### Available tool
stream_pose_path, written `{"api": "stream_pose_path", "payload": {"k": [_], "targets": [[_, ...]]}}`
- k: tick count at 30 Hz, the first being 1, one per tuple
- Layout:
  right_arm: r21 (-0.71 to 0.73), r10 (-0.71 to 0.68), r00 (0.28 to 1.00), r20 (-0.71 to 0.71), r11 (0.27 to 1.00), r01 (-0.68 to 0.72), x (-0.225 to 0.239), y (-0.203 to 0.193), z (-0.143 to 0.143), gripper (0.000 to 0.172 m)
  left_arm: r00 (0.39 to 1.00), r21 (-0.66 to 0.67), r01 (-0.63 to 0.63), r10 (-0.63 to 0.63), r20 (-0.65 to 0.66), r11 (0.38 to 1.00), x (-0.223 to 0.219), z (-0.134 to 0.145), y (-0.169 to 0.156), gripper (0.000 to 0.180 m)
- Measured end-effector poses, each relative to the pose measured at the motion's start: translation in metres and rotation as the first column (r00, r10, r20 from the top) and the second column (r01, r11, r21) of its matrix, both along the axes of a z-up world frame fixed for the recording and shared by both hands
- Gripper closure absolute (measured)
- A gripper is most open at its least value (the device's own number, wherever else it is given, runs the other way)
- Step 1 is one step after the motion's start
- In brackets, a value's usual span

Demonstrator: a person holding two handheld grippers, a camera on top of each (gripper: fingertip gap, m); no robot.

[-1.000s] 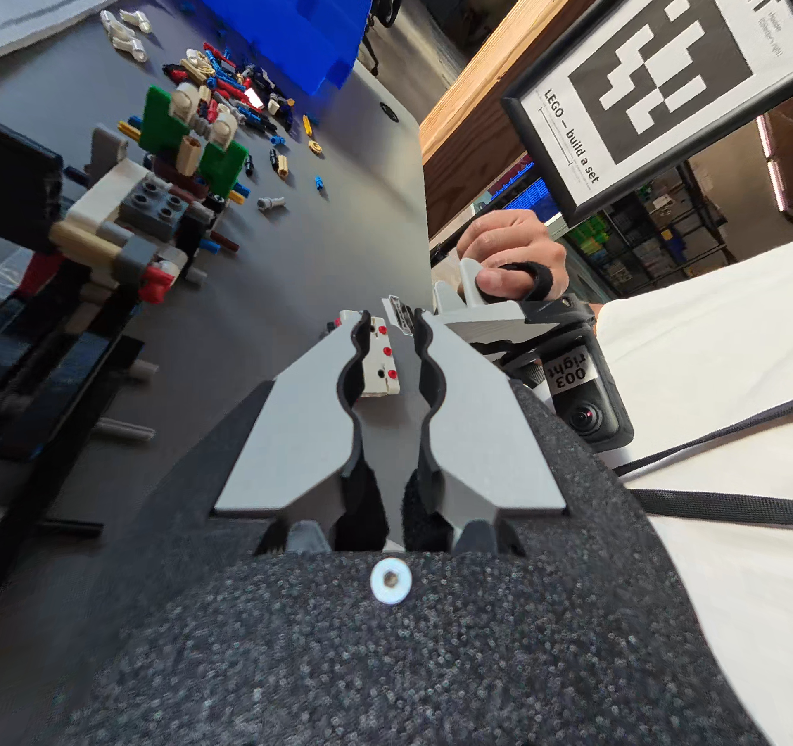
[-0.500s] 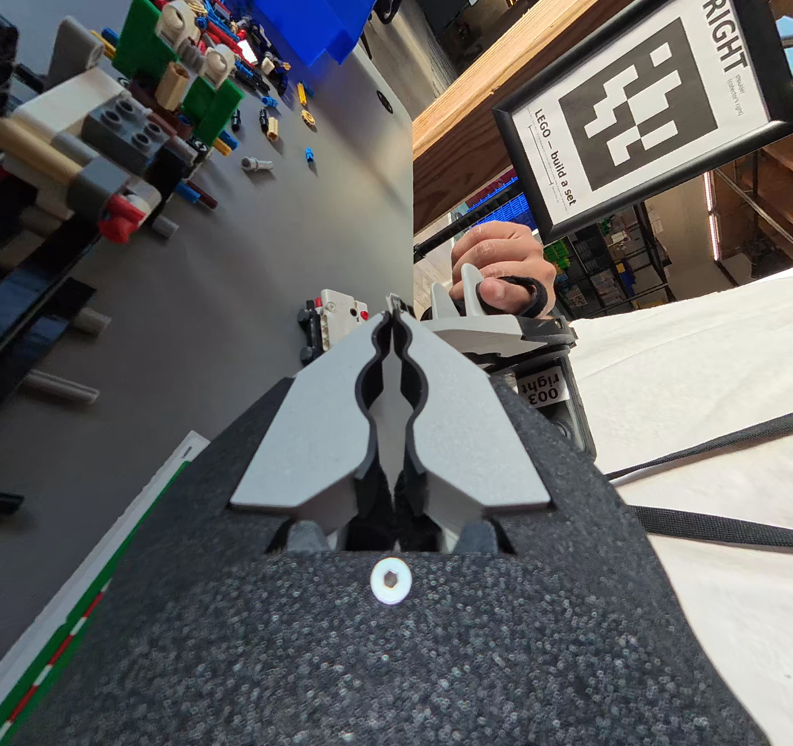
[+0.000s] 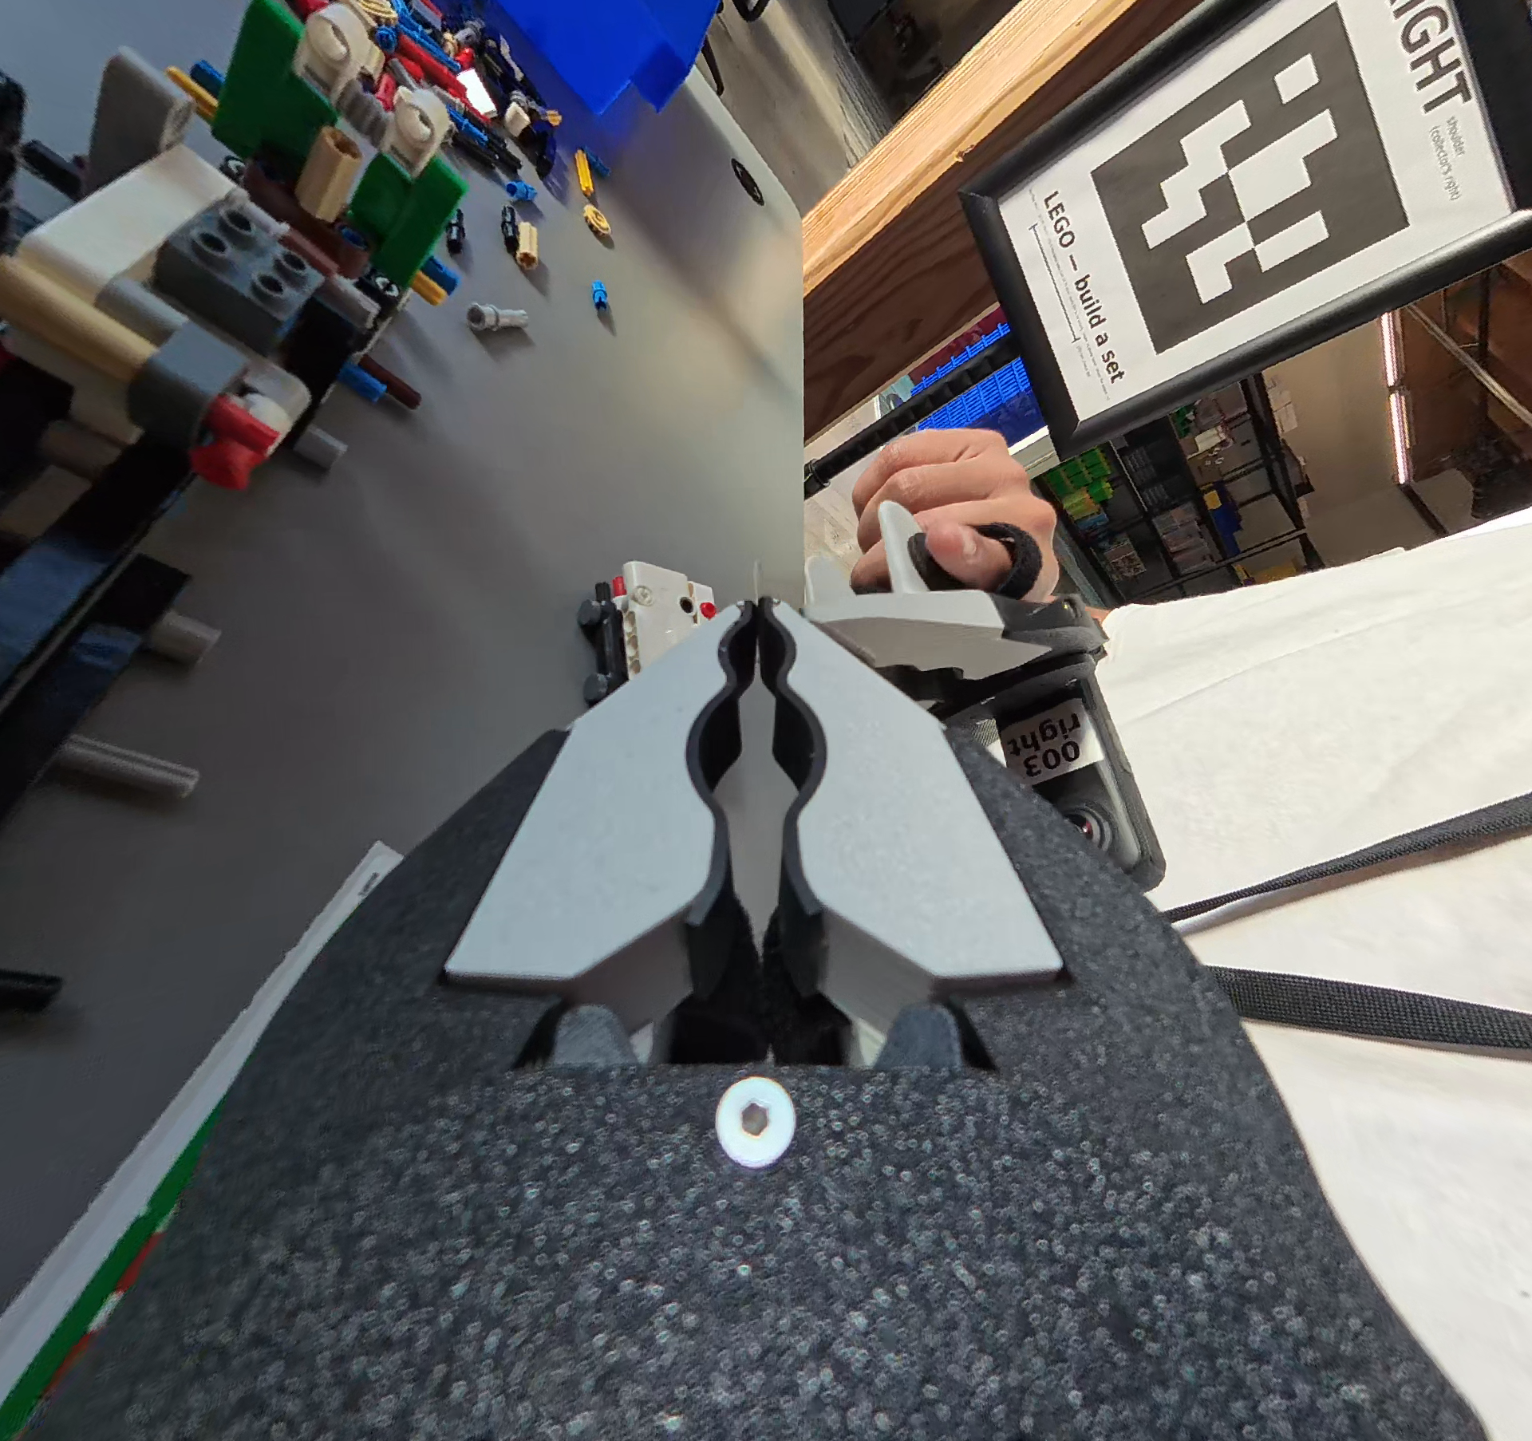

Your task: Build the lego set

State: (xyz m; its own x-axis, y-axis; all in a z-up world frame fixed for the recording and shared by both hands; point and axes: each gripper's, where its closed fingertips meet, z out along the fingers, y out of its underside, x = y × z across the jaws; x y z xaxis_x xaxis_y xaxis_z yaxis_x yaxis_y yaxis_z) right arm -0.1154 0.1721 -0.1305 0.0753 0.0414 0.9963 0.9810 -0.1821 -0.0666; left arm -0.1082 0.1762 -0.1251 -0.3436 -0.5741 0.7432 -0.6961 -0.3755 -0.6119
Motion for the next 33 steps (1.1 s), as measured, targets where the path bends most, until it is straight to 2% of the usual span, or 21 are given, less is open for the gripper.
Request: {"api": "stream_pose_path", "payload": {"k": [2,5,7,9,11,14,17,19,23,28,33], "targets": [[0.020,0.014,0.999,-0.050,1.000,-0.013,-0.002,-0.001,0.004,0.149,1.000,0.009,0.017,-0.017,-0.006,1.000,-0.001,-0.002,-0.002,0.180],[-0.021,0.016,0.988,-0.152,1.000,-0.019,-0.002,-0.004,0.001,0.144,0.999,0.022,0.040,-0.039,-0.022,0.999,-0.001,-0.007,-0.006,0.180],[-0.073,0.016,0.960,-0.279,0.997,-0.038,-0.004,-0.009,-0.003,0.137,0.999,0.010,0.034,-0.034,-0.031,0.999,0.001,-0.008,-0.005,0.180],[-0.062,0.007,0.910,-0.414,0.997,-0.036,-0.001,-0.013,0.002,0.131,0.999,0.006,0.029,-0.029,-0.043,1.000,0.003,-0.010,-0.001,0.180],[-0.051,0.001,0.889,-0.457,0.998,-0.027,0.003,-0.016,0.006,0.129,0.998,0.000,0.024,-0.024,-0.052,1.000,0.004,-0.011,0.000,0.180],[-0.023,-0.017,0.909,-0.416,1.000,0.009,0.010,-0.019,0.009,0.133,0.998,-0.011,0.021,-0.021,-0.058,1.000,0.003,-0.009,0.000,0.180],[0.004,-0.009,0.951,-0.308,1.000,0.011,0.007,-0.019,0.010,0.135,0.996,-0.015,0.033,-0.034,-0.078,0.999,0.001,-0.008,-0.005,0.180],[0.009,0.004,0.963,-0.269,1.000,-0.002,0.004,-0.018,0.011,0.135,0.994,-0.019,0.048,-0.049,-0.102,0.999,-0.001,-0.008,-0.010,0.167],[0.026,0.017,0.981,-0.194,1.000,-0.012,0.003,-0.018,0.014,0.135,0.988,-0.009,0.056,-0.056,-0.142,0.998,0.001,-0.011,-0.010,0.166],[0.034,0.023,0.986,-0.165,0.999,-0.018,0.001,-0.019,0.017,0.136,0.979,-0.049,0.091,-0.098,-0.177,0.995,-0.002,-0.013,-0.016,0.166],[0.039,0.030,0.988,-0.151,0.999,-0.024,-0.002,-0.020,0.017,0.137,0.978,-0.051,0.097,-0.105,-0.179,0.994,-0.002,-0.014,-0.020,0.180]]}}
